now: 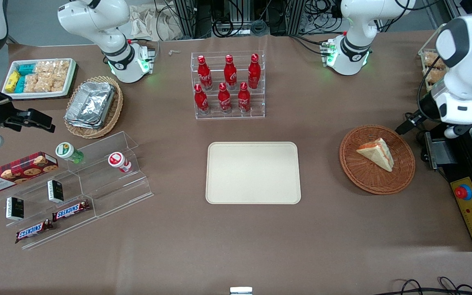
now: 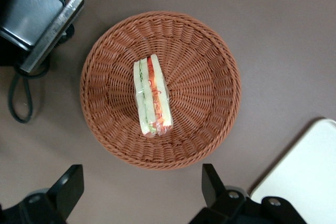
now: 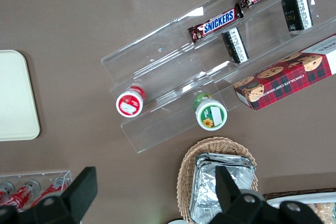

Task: Place sandwich from basket to tray
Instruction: 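Move the left gripper over the wrapped sandwich in the wicker basket, then lower the left gripper onto the sandwich and close on it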

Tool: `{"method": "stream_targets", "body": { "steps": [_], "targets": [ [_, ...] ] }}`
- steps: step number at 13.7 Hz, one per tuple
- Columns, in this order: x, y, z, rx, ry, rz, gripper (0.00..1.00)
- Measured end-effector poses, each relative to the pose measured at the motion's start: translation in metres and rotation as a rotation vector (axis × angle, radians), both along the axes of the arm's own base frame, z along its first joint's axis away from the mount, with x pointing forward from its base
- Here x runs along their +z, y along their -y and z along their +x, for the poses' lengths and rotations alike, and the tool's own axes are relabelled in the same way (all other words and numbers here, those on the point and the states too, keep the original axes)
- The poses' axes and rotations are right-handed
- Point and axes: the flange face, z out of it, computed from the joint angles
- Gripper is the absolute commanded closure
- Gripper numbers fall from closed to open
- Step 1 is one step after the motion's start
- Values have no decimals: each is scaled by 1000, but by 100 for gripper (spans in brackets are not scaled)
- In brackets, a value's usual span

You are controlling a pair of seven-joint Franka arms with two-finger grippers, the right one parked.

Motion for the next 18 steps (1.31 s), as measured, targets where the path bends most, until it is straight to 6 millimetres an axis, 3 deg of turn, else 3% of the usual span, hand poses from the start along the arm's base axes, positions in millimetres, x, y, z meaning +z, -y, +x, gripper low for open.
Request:
{"method": "stream_targets", "body": {
  "steps": [5,9,12,17,18],
  "targets": [
    [-78,2,18,157,-47,34,0],
    [-132,4,27,175,-83,44,0],
    [-160,4,27,179,-128,49,0],
    [-186,4,27,181,-150,52,1],
    [-191,4,27,180,-148,53,5]
  ]
}}
